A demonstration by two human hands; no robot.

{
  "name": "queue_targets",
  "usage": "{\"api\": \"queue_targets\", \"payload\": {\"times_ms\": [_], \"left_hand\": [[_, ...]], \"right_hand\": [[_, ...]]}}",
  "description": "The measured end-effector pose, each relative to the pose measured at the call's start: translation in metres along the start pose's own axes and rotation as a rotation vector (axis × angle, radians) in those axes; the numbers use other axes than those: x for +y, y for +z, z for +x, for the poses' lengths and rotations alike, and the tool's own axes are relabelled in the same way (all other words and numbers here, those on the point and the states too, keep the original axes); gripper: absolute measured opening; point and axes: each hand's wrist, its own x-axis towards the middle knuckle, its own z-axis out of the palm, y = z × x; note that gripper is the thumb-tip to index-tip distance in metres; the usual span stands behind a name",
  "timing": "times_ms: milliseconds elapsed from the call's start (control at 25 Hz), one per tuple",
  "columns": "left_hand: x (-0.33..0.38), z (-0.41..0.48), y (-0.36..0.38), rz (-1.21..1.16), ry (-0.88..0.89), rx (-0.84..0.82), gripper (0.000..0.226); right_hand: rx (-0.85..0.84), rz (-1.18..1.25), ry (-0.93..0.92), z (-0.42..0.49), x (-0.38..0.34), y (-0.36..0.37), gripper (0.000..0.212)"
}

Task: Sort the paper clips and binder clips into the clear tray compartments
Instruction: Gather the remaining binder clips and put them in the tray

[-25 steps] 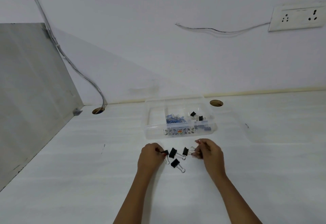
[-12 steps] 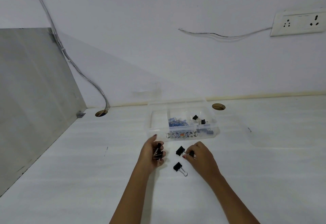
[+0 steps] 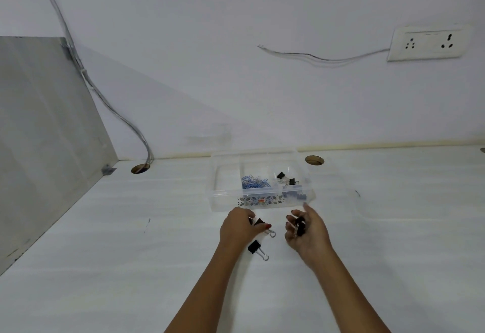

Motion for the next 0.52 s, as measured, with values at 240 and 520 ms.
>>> {"api": "queue_targets", "payload": {"times_ms": [240,520], "left_hand": [[-0.003,0.007,0.006,-0.072,0.050,-0.011,0.016],[-0.018,-0.002,-0.021,-0.585,-0.300,0.041,0.023]], "right_hand": [[-0.200,-1.254,-0.568,-0.006,0.016,-0.010,0.019],[-0.329,-1.616,-0.724,-0.004,0.040,0.003,0.035]]}}
